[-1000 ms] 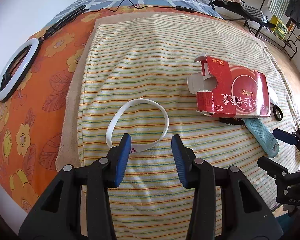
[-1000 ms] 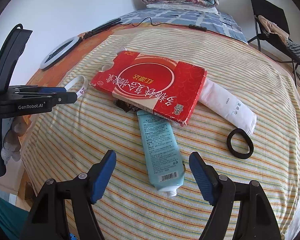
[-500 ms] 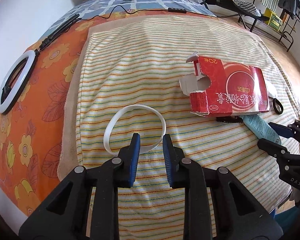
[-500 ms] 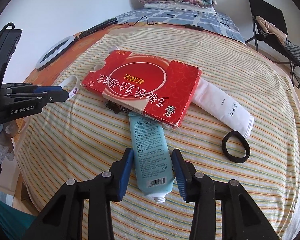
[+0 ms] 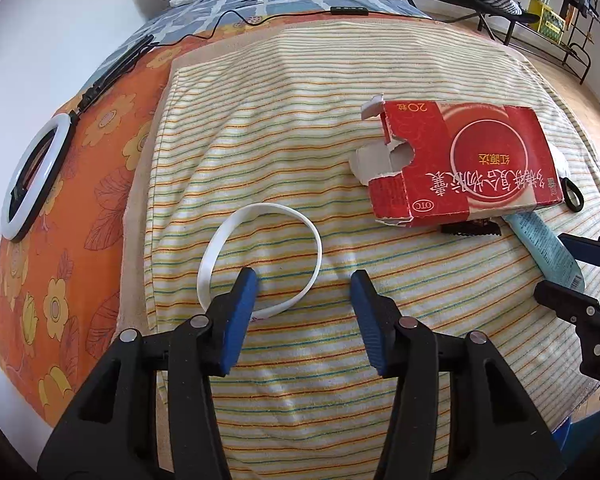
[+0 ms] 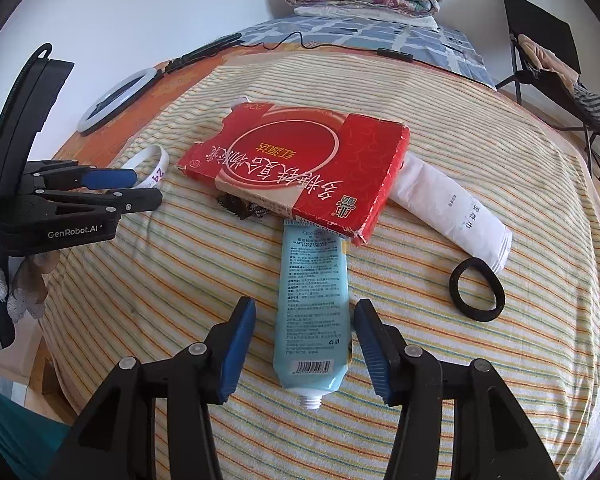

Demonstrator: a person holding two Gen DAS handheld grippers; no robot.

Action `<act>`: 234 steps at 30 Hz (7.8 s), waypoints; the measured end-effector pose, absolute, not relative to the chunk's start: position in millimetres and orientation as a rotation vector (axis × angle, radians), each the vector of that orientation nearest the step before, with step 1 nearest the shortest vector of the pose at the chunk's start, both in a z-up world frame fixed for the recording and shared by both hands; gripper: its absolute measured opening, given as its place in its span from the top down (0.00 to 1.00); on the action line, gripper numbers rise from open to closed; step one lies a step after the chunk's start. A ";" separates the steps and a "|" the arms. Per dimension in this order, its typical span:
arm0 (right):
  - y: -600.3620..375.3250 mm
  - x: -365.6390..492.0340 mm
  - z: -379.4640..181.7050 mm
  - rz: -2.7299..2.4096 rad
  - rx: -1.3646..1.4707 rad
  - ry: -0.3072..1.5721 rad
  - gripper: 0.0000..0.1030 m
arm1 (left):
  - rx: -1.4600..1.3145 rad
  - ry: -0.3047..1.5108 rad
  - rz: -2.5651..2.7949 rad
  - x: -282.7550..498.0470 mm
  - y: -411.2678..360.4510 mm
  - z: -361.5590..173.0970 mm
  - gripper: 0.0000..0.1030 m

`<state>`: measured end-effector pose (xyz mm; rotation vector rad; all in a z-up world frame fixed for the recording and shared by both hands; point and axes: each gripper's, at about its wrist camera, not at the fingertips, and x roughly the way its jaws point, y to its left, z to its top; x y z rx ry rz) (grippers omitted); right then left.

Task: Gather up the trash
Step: 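Grasp the white bracelet with the left tool while the right tool grasps the blue tube, then carry the bracelet and blue tube over the blue basket and open both tools, then withdraw both tools from the basket back over the bed, then grasp the red tissue box with the left tool while the right tool grasps the black hair tie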

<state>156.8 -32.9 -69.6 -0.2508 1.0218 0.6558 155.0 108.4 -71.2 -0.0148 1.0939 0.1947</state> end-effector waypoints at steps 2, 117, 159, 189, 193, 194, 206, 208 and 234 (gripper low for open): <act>-30.7 155.2 -69.9 0.653 -0.270 1.015 0.49 | -0.032 1.078 0.184 155.2 111.5 -71.2 0.70; -160.0 -28.3 -65.6 0.642 -0.161 1.065 0.12 | -0.212 1.139 -0.101 -36.3 -39.9 -76.2 0.33; -162.9 130.8 -27.6 0.618 -0.040 1.014 0.11 | -0.266 1.009 -0.077 220.0 58.2 6.1 0.33; -164.4 165.8 -36.8 0.612 0.042 1.047 0.11 | -0.182 1.253 -0.182 198.6 66.7 -53.9 0.33; -165.0 166.4 -38.2 0.613 0.043 1.050 0.11 | -0.205 1.281 -0.219 173.1 61.6 -53.8 0.33; -165.5 167.0 -38.5 0.610 0.043 1.050 0.11 | -0.198 1.290 -0.232 165.6 57.6 -55.1 0.33; -160.7 192.1 -51.4 0.562 0.043 1.058 0.18 | 0.056 1.257 -0.177 125.3 -9.4 -60.9 0.16; -156.8 197.2 -55.1 0.547 0.033 1.060 0.19 | 0.081 1.256 -0.171 125.4 -20.0 -63.3 0.15; -114.5 205.6 -68.4 0.508 -0.169 1.000 0.82 | 0.064 1.178 -0.062 109.8 0.5 -57.0 0.15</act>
